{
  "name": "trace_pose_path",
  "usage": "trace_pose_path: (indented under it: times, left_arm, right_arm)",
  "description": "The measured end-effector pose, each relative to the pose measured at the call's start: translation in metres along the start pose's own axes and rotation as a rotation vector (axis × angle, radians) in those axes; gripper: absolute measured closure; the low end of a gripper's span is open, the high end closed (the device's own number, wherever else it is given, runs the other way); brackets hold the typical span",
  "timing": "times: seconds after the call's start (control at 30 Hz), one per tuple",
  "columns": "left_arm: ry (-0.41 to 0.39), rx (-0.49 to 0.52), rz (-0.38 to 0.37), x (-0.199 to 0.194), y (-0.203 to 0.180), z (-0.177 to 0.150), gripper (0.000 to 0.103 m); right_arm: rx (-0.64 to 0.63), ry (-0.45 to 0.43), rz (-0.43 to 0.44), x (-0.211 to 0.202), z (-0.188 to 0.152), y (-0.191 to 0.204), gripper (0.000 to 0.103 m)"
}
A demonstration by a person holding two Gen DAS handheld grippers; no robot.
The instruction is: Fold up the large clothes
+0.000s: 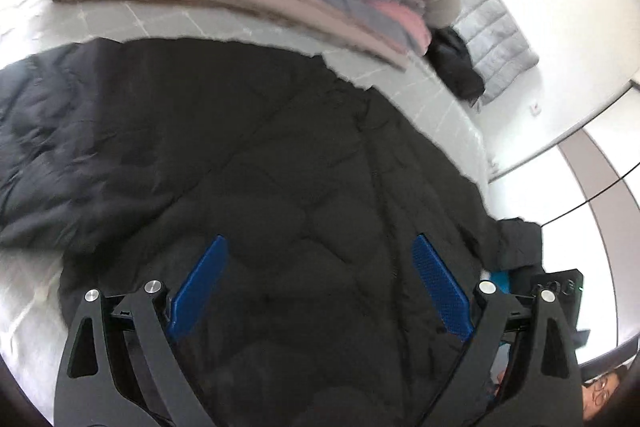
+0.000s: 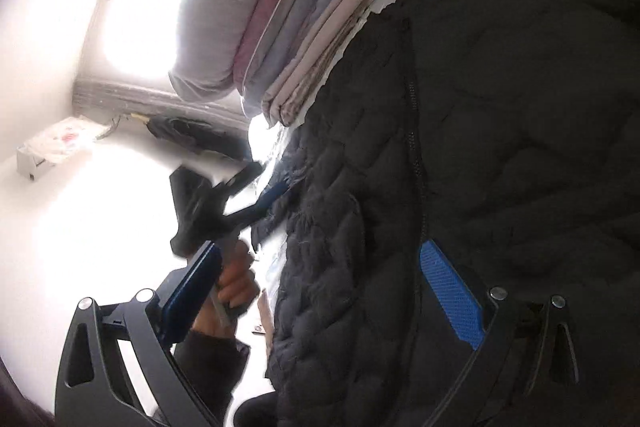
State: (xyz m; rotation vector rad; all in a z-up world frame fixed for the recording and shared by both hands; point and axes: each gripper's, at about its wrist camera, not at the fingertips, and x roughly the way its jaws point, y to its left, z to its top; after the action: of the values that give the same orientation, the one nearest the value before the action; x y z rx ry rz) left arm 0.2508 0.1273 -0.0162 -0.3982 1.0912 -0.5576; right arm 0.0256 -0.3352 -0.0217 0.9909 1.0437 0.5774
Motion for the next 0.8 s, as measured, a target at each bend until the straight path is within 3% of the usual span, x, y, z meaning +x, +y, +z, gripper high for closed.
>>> trace_pose_path:
  times: [0.07,0.17,0.33,0.53,0.63,0.7,0.8]
  left_arm:
    - [0.065,0.027,0.018,0.023,0.000,0.005,0.013]
    - [0.231,0.007,-0.003,0.052,0.007,0.001,0.013]
    - [0.413,0.072,-0.084,0.041,-0.012,-0.039,0.013]
    - [0.505,0.219,-0.150,-0.024,-0.052,-0.128,0.013]
    - [0.531,0.284,-0.144,-0.046,-0.065,-0.166,0.013]
    - [0.501,0.317,-0.153,-0.062,-0.075,-0.181,0.013]
    - [0.358,0.364,-0.166,-0.082,-0.095,-0.181,0.013]
  right_arm:
    - [-0.030,0.020,-0.097,-0.003,0.001,-0.009,0.007]
    - [-0.020,-0.001,-0.227,-0.024,0.007,-0.030,0.007]
    - [0.027,-0.070,-0.211,-0.069,-0.016,-0.056,0.007]
    - [0.073,-0.108,-0.167,-0.110,-0.056,-0.071,0.007]
    - [0.109,-0.133,-0.156,-0.135,-0.070,-0.081,0.007]
    - [0.125,-0.157,-0.142,-0.148,-0.069,-0.083,0.007]
    - [0.112,-0.196,-0.102,-0.154,-0.057,-0.077,0.007]
